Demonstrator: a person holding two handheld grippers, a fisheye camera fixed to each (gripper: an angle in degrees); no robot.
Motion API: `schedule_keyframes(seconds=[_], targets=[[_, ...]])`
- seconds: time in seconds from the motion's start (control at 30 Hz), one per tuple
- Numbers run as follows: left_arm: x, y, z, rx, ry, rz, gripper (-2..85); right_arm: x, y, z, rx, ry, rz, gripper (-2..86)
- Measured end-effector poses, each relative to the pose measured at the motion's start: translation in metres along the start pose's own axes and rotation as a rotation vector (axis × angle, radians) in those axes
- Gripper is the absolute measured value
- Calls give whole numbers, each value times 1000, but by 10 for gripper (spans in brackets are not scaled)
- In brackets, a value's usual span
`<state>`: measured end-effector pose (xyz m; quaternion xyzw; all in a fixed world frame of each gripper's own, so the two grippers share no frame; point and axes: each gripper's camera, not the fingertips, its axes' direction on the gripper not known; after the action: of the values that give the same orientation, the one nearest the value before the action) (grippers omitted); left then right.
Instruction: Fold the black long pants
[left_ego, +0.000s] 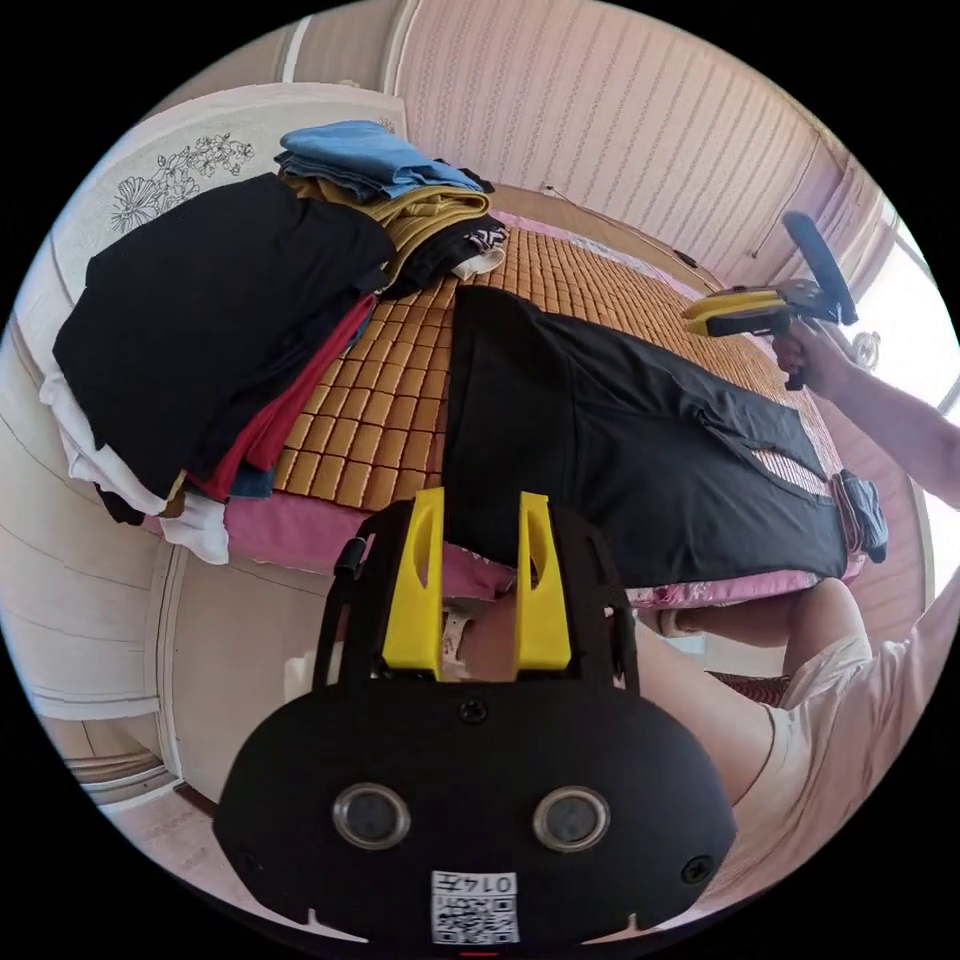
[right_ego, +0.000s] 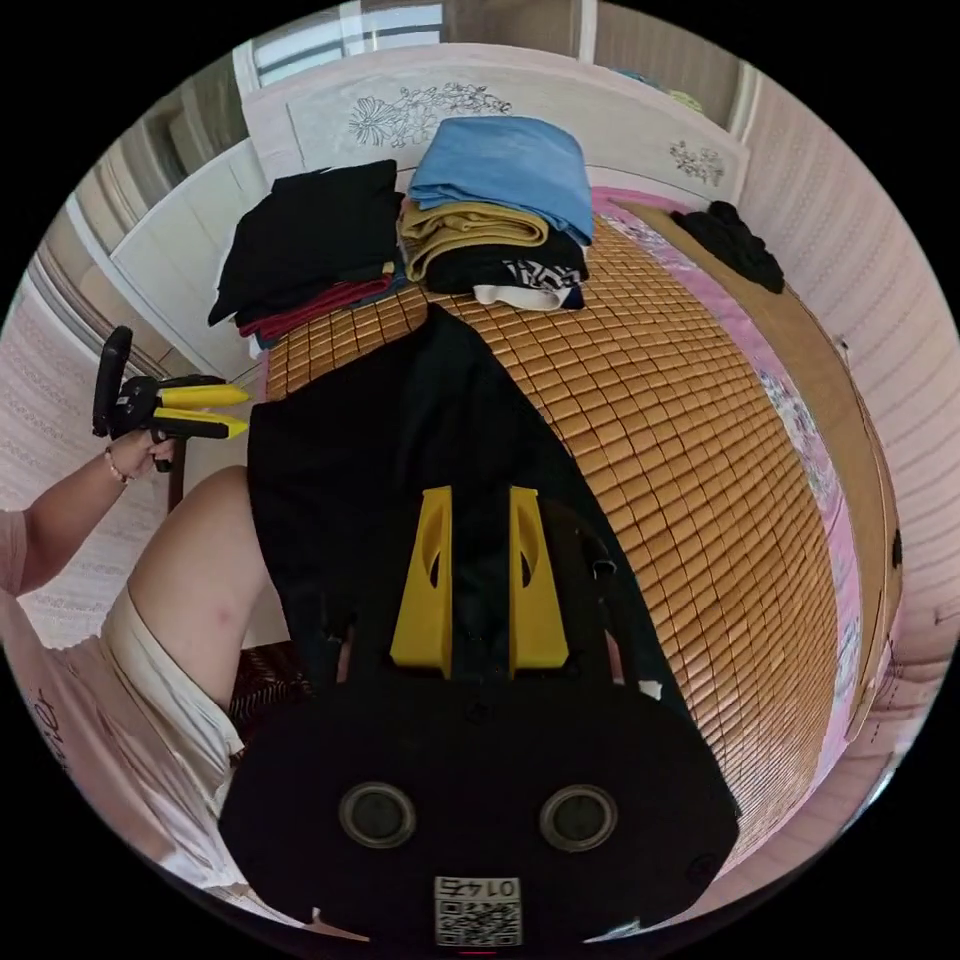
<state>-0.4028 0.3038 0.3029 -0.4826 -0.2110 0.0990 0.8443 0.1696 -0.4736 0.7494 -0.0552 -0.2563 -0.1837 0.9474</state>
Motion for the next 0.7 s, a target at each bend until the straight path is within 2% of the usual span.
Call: schedule_keyframes(seconds=[0.17,0.3,0.43,0.57,0.63,0.7], targets=[[-31,4,29,-95,85,-77,82,-16,-129,50,-75,-11,-101,100],[-40,8,30,-115,-6,-83,65,-23,-207,85,-127,-10,-119,103],[-43,15,35,-142,-5,-23,67,-18,-250,100,-114,-68,-52,104],[-47,19,37,-158,37,36,106,-17,-276,126,-242,-8,-88,103],[-51,21,39,-163,36,41,88,-14,-283,127,-251,-11,-91,99],[-55,24,42,-165,-52,72,39,-10,-289,123,-228,-28,-78,78]])
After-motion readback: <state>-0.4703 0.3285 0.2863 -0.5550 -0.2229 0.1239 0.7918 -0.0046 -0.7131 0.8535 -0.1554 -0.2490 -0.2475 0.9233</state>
